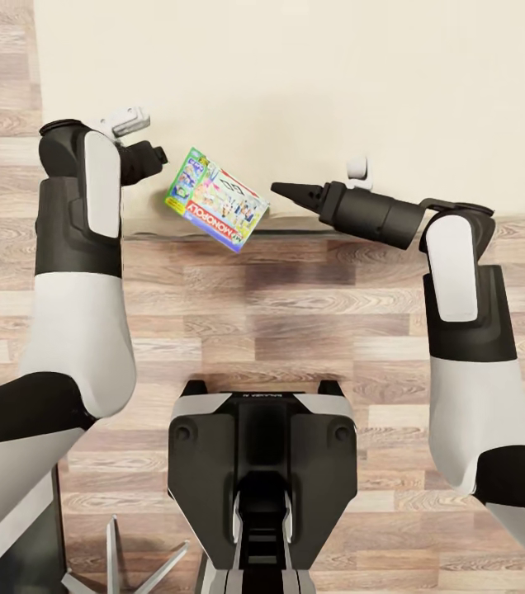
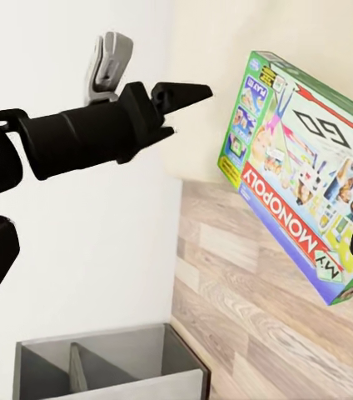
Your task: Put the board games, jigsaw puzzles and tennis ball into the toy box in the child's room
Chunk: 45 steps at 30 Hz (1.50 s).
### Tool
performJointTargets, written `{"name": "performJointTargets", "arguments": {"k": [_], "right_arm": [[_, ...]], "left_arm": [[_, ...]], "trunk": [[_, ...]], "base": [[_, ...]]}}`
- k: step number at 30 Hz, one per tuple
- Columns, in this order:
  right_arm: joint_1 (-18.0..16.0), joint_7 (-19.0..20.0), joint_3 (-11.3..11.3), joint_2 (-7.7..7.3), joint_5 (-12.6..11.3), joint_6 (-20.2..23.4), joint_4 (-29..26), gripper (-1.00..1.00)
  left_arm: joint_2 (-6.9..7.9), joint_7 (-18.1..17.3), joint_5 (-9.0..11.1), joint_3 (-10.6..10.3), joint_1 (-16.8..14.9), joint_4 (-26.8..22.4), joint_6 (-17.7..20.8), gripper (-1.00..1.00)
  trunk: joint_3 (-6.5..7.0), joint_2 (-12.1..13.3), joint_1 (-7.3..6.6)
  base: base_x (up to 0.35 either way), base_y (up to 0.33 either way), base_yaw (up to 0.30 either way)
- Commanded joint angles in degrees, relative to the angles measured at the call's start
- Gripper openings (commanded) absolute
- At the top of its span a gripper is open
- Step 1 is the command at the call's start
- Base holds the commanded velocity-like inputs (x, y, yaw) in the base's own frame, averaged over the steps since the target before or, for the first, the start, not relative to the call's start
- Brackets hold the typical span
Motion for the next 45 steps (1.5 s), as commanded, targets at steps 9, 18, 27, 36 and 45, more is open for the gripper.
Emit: {"name": "performJointTargets", "arguments": {"k": [9, 18, 27, 36, 45], "right_arm": [[0.0, 0.6, 0.0, 0.20, 0.5, 0.1, 0.0, 1.00], [0.0, 0.6, 0.0, 0.38, 0.5, 0.1, 0.0, 1.00], [0.0, 0.6, -0.2, 0.21, 0.5, 0.1, 0.0, 1.00], [0.1, 0.6, -0.1, 0.05, 0.6, 0.1, 0.0, 1.00], [0.1, 0.6, 0.0, 0.06, 0.6, 0.1, 0.0, 1.00]], "left_arm": [[0.94, -4.6, 0.7, 2.5, 0.0, -5.3, 5.8, 1.00], [1.67, -5.5, 0.7, 5.8, 0.0, -6.9, 6.2, 1.00], [3.20, -5.7, 0.7, 9.6, 0.0, -5.6, 6.2, 1.00], [6.98, -6.0, 1.7, 11.8, 0.1, 2.9, 6.2, 1.00], [13.74, -6.0, 9.7, 12.5, 0.2, 13.2, 6.2, 1.00]], "trunk": [[0.77, -0.1, 0.04], [1.59, -0.1, 0.04], [2.41, -0.1, 0.04], [3.23, -0.1, 0.04], [4.05, -0.1, 0.04]], "base": [[0.000, 0.000, 0.000], [0.000, 0.000, 0.000], [0.000, 0.000, 0.000], [0.000, 0.000, 0.000], [0.000, 0.000, 0.000]]}}
